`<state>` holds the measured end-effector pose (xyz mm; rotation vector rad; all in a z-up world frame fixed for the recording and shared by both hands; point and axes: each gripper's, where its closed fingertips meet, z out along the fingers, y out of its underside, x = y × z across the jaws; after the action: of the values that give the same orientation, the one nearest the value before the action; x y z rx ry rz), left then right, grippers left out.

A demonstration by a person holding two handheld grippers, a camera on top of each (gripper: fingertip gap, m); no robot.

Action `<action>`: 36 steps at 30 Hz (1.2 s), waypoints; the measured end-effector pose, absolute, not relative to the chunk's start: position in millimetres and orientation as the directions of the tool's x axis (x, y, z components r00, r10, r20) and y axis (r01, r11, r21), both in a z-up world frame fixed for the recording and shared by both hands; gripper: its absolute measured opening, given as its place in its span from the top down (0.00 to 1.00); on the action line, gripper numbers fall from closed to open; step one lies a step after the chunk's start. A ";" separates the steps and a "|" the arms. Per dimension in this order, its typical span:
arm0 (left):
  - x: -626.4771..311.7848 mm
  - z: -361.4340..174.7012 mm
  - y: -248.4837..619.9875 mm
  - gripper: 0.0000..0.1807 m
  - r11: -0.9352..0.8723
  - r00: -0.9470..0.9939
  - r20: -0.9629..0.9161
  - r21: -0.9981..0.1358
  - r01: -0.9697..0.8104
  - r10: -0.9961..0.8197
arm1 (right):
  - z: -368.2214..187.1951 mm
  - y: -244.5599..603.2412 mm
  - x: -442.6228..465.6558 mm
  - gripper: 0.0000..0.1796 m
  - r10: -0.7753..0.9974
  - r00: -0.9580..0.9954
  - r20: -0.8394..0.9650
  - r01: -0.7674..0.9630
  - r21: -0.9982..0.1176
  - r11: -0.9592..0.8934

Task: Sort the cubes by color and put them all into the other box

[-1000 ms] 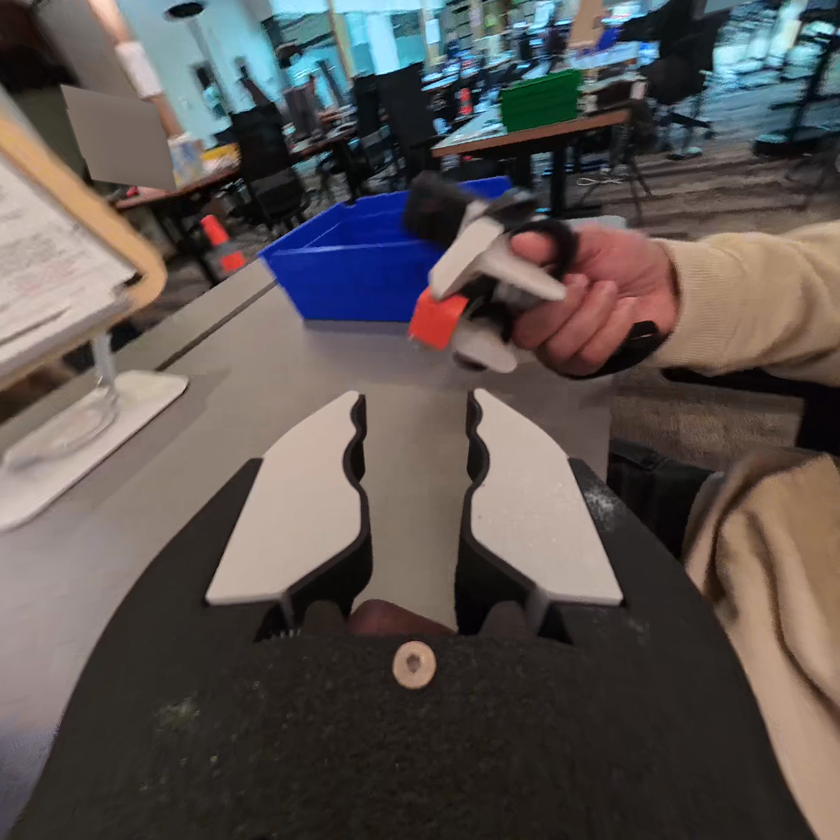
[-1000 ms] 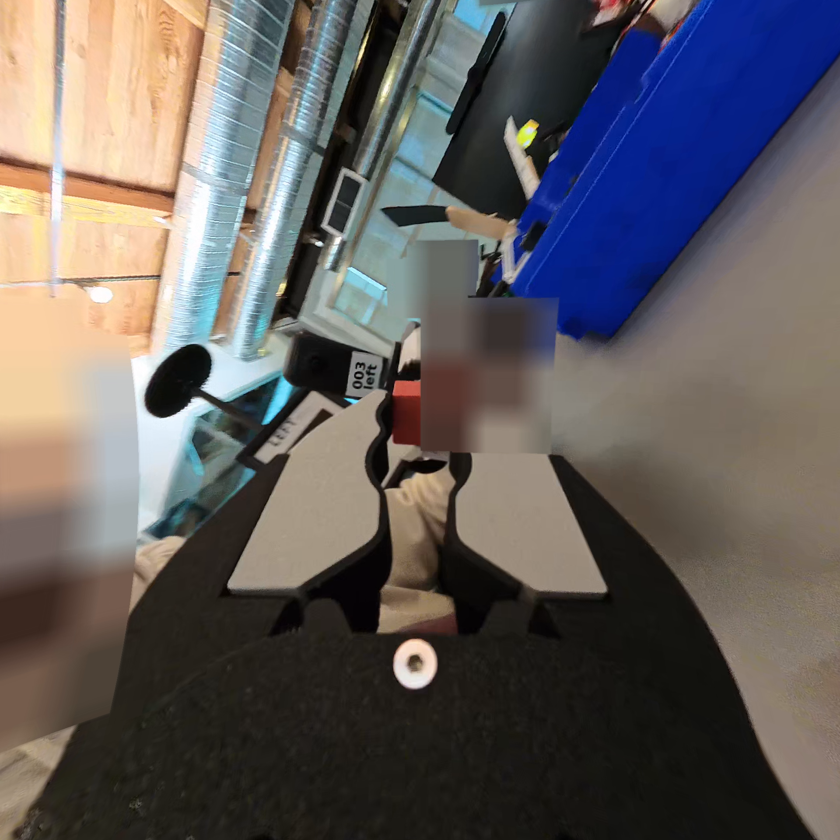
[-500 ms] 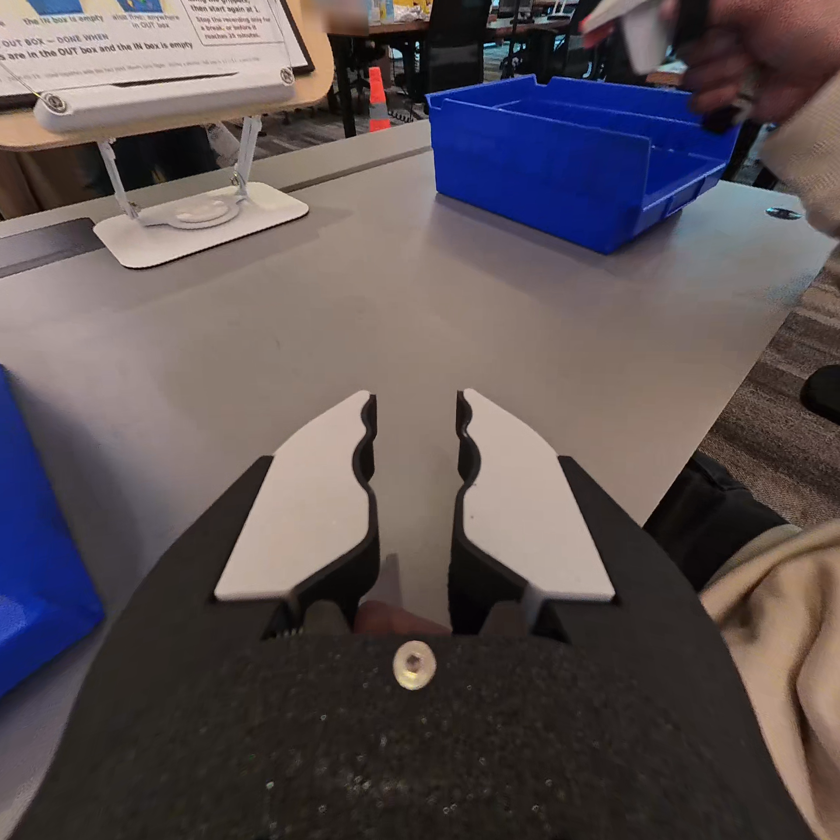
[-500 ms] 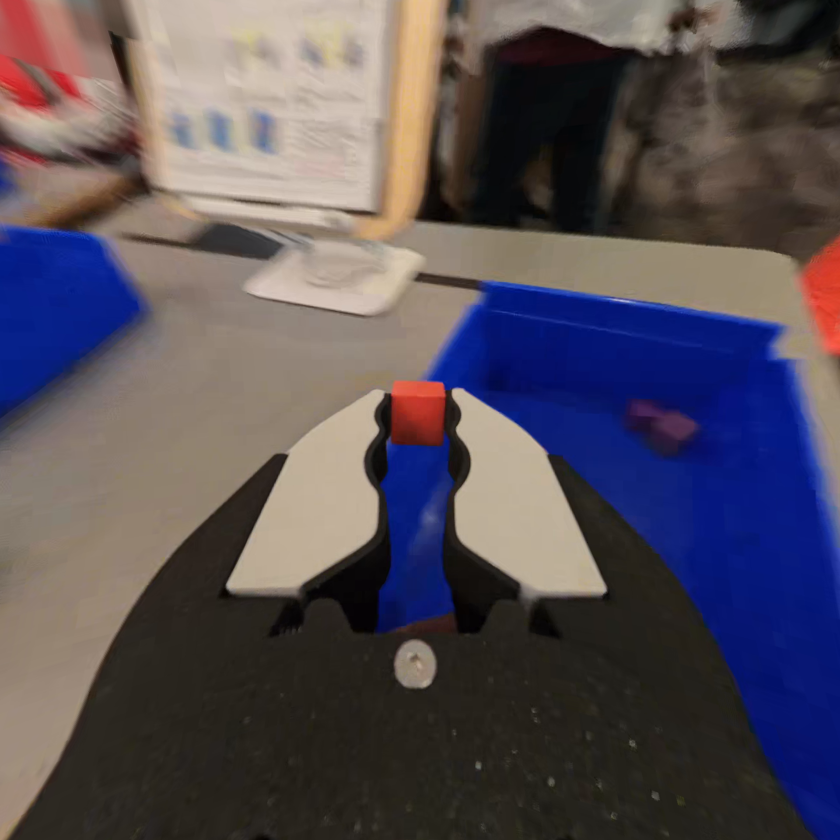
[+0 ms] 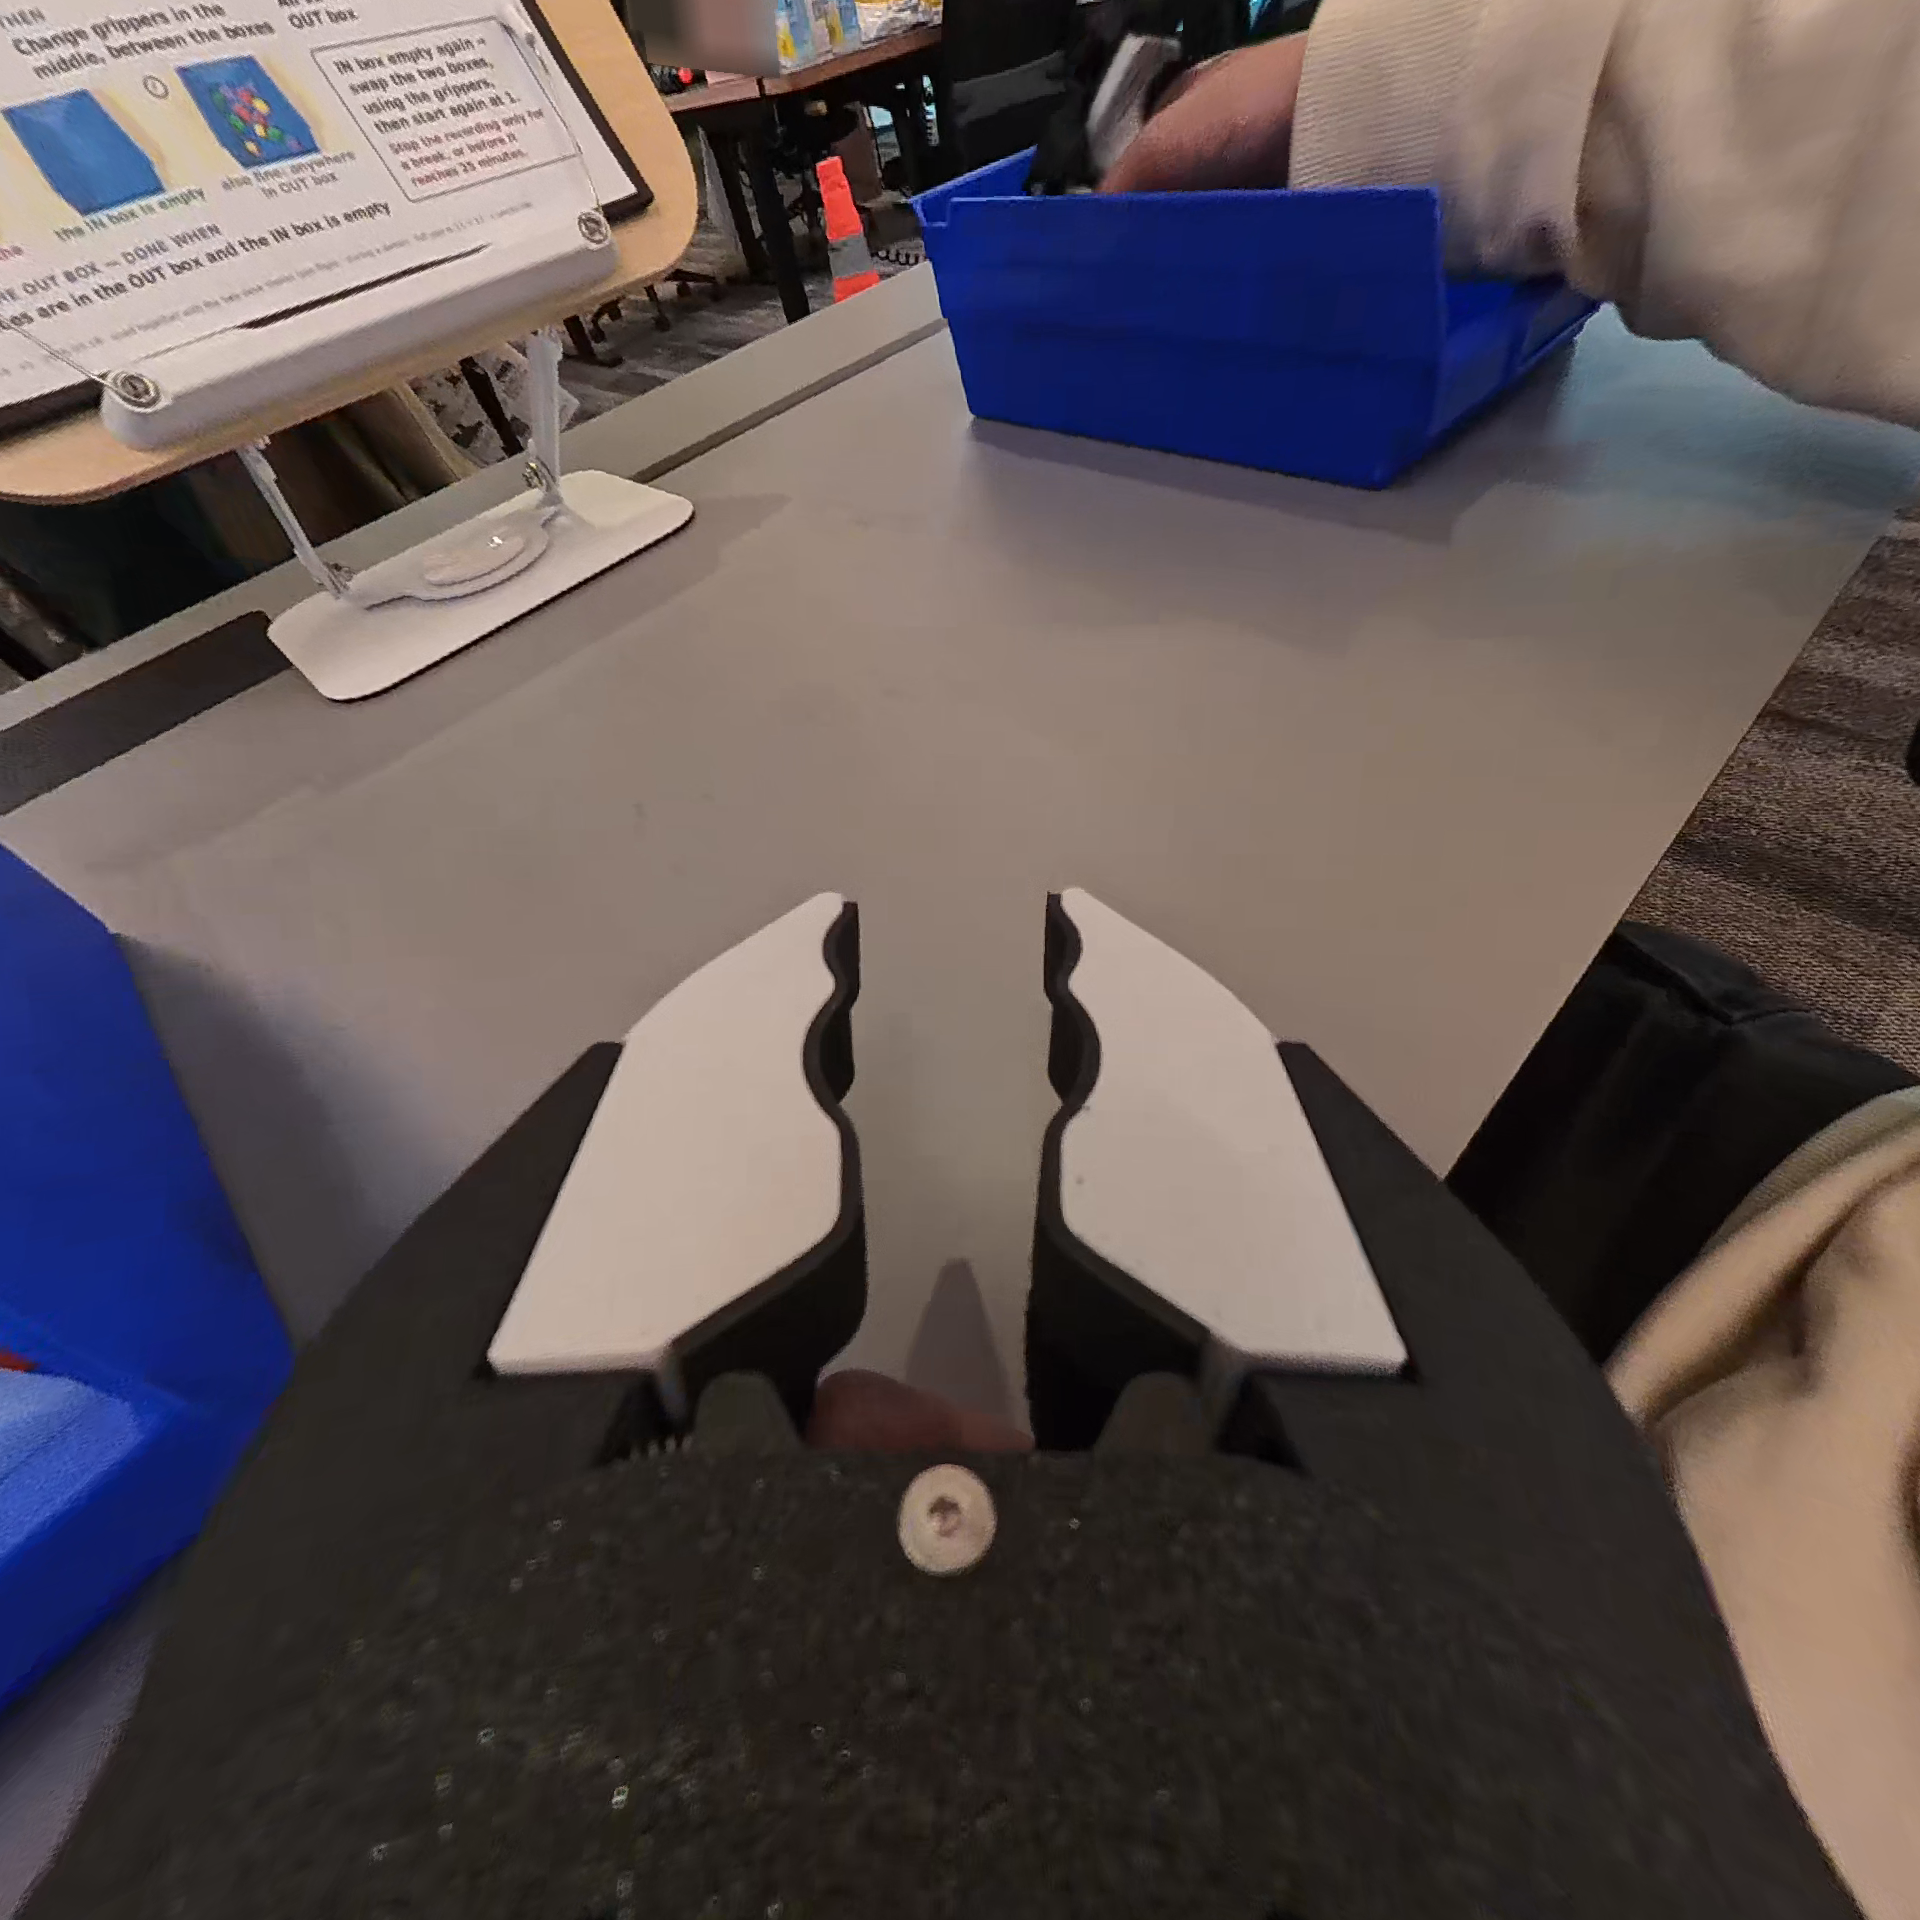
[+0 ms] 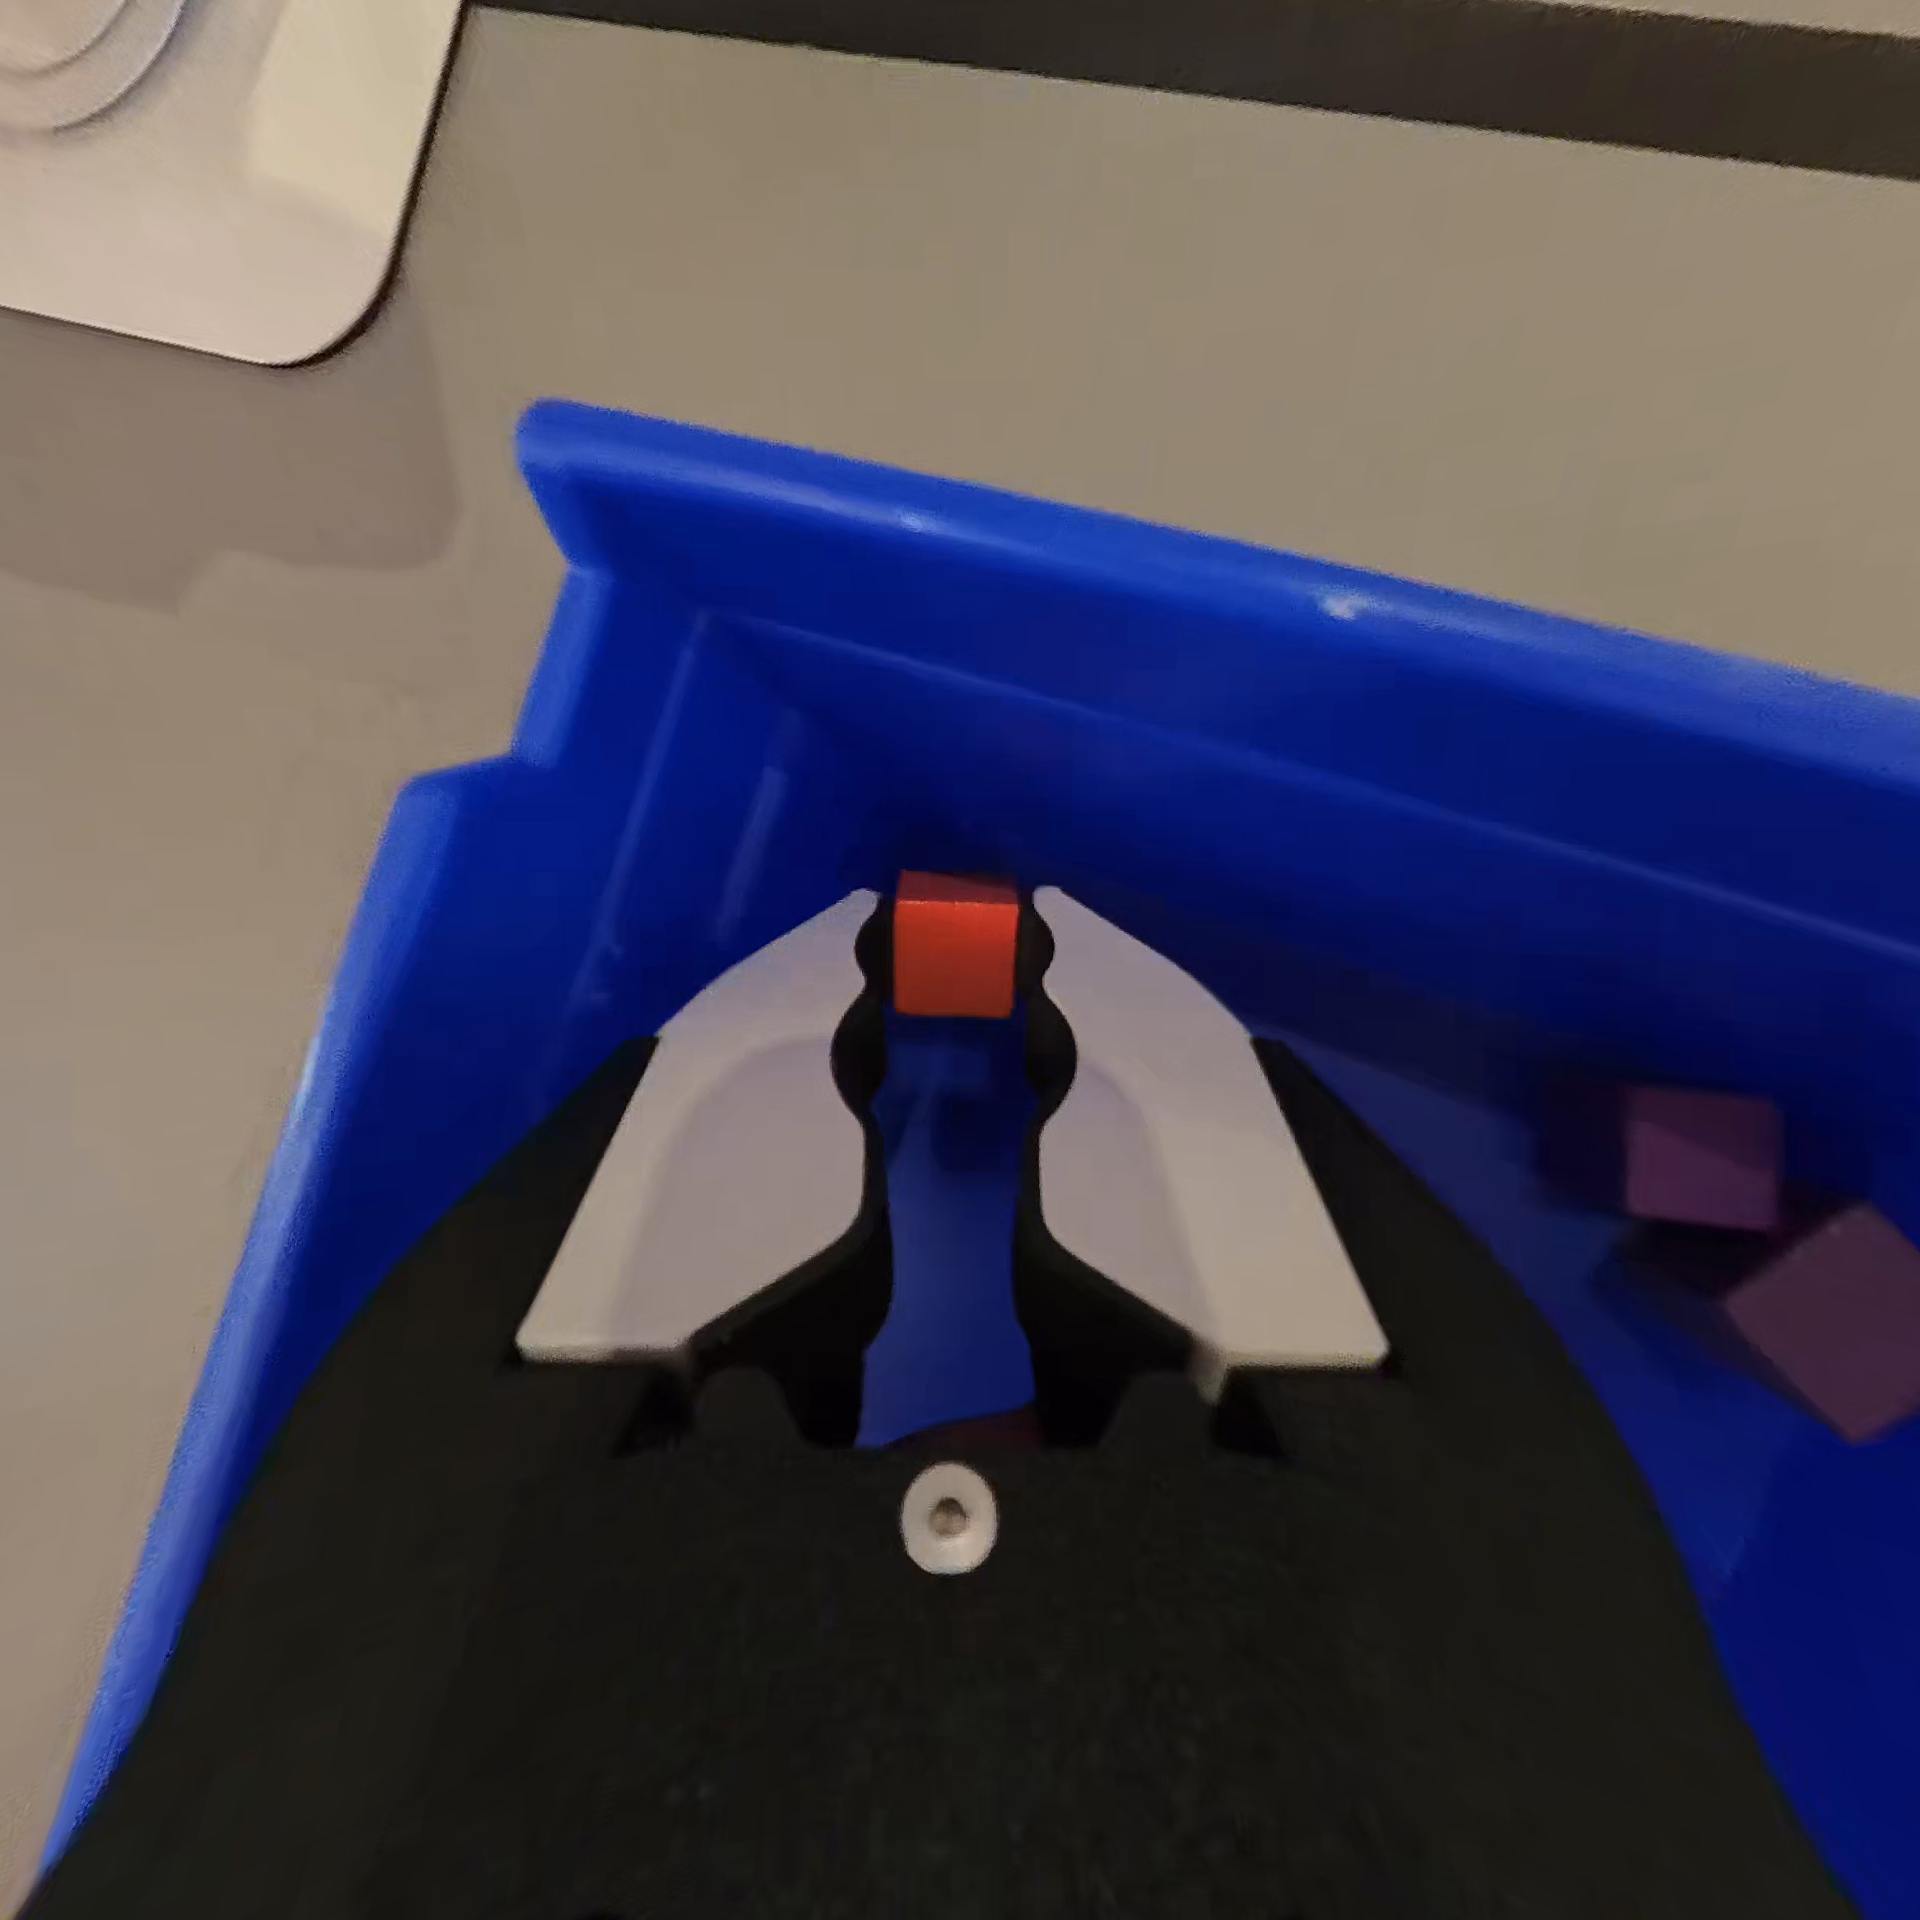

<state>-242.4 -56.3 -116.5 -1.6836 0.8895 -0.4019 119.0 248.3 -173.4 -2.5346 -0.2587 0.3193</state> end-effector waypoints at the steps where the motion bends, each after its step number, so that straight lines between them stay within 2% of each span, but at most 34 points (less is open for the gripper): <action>1: -242.2 -117.1 -56.8 0.81 -0.084 0.655 -0.177 -0.934 -0.348 -0.735 | -174.1 250.3 116.4 0.88 0.255 0.954 -0.157 0.127 -0.560 -0.819; 5: -241.6 -118.4 -57.5 0.81 -0.084 0.650 -0.184 -0.929 -0.359 -0.738 | -184.0 256.6 117.6 0.87 0.234 0.965 -0.120 0.132 -0.549 -0.825; 9: -239.4 -120.1 -57.5 0.81 -0.085 0.644 -0.186 -0.926 -0.367 -0.742 | -187.0 258.9 114.3 0.86 0.227 0.945 -0.237 0.050 -0.579 -0.813; 11: -239.4 -121.1 -56.8 0.81 -0.087 0.646 -0.189 -0.924 -0.371 -0.740 | -178.5 255.5 116.1 0.81 0.220 0.929 -0.298 -0.001 -0.595 -0.803; 14: -242.4 -120.3 -55.0 0.81 -0.094 0.660 -0.187 -0.926 -0.366 -0.727 | -126.6 237.4 123.5 0.77 0.249 0.922 -0.297 -0.039 -0.711 -0.702; 17: -248.8 -117.9 -50.1 0.81 -0.106 0.688 -0.181 -0.930 -0.353 -0.703 | -43.8 181.3 116.2 0.76 0.319 0.918 -0.237 -0.068 -0.885 -0.461; 20: -254.2 -119.0 -44.5 0.81 -0.143 0.715 -0.155 -0.930 -0.338 -0.682 | -8.3 94.0 67.0 0.76 0.447 0.864 -0.230 -0.092 -0.946 -0.310; 22: -257.0 -120.0 -41.1 0.81 -0.167 0.730 -0.139 -0.929 -0.330 -0.669 | -24.1 35.0 10.3 0.75 0.580 0.757 -0.301 -0.104 -0.932 -0.348; 25: -259.9 -119.7 -37.8 0.81 -0.186 0.750 -0.131 -0.928 -0.323 -0.648 | -79.5 -24.7 -58.4 0.74 0.655 0.642 -0.399 -0.094 -0.889 -0.449; 26: -260.9 -120.0 -37.7 0.81 -0.191 0.754 -0.132 -0.926 -0.325 -0.644 | -98.2 -34.8 -70.4 0.74 0.653 0.648 -0.392 -0.073 -0.886 -0.459; 28: -263.0 -120.3 -38.8 0.81 -0.191 0.755 -0.141 -0.923 -0.335 -0.640 | -121.2 -45.0 -79.5 0.73 0.679 0.695 -0.238 0.090 -0.908 -0.410; 30: -264.9 -121.5 -41.9 0.80 -0.187 0.743 -0.161 -0.913 -0.362 -0.649 | -122.0 -42.9 -78.2 0.74 0.672 0.728 -0.136 0.145 -0.927 -0.345; 33: -271.3 -120.1 -51.2 0.80 -0.204 0.706 -0.159 -0.893 -0.401 -0.690 | -120.3 -52.4 -90.6 0.74 0.706 0.668 -0.237 0.097 -0.912 -0.398; 36: -297.2 -94.5 -56.1 0.81 -0.202 0.667 -0.151 -0.884 -0.421 -0.730 | -123.1 -54.0 -91.6 0.75 0.708 0.664 -0.241 0.101 -0.909 -0.404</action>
<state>-297.2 -56.1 -94.5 -1.8335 0.9126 -0.3682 -91.6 -54.0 -123.1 -1.8934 -0.6365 0.7722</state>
